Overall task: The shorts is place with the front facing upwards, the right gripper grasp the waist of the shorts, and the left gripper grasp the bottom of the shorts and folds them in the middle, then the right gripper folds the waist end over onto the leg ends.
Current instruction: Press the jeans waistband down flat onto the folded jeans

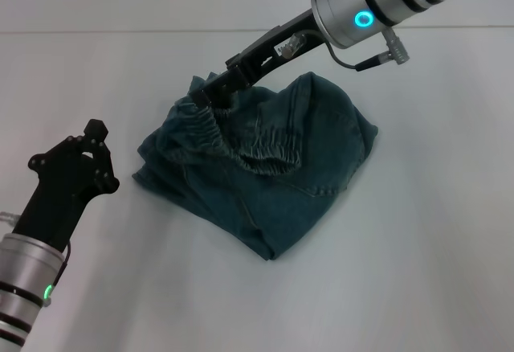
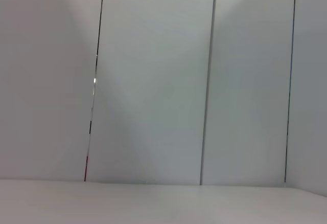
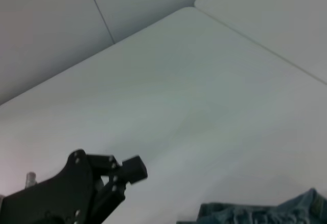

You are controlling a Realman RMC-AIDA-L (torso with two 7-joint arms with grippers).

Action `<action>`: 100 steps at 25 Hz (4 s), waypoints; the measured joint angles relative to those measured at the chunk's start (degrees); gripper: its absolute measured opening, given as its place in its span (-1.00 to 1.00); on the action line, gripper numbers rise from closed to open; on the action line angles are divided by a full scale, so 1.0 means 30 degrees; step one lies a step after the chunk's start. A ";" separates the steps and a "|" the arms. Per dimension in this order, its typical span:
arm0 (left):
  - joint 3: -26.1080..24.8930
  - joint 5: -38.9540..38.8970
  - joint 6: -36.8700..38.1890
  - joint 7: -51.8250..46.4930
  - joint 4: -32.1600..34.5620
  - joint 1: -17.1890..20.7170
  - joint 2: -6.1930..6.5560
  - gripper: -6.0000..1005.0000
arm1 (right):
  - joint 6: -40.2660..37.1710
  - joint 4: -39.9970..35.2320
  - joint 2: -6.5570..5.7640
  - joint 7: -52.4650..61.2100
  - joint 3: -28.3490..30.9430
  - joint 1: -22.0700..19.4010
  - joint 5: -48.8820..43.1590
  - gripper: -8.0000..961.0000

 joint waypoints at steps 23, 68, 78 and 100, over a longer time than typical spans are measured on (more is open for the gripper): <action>0.9486 0.2966 0.2306 -0.4188 0.4893 -0.3932 -0.0004 -0.94 | -0.0146 -0.3699 -0.0014 -1.1738 0.7775 -1.4414 1.0629 1.00; 2.9445 0.4813 -1.3673 -1.6198 2.0465 -0.1847 -0.0087 0.65 | -0.1829 -0.0827 -0.0142 -1.3672 1.1022 -1.5051 1.0520 0.99; 3.1138 0.6334 -1.5744 -1.7150 2.0776 -0.1889 -0.0088 0.65 | -0.1878 -0.0637 -0.0210 -1.3551 1.1122 -1.5043 1.0521 0.99; 3.1471 0.9127 -1.5154 -1.8978 2.2504 -0.0844 -0.0087 0.65 | -0.1990 -0.0593 -0.0244 -1.3510 1.1179 -1.5042 1.0518 0.99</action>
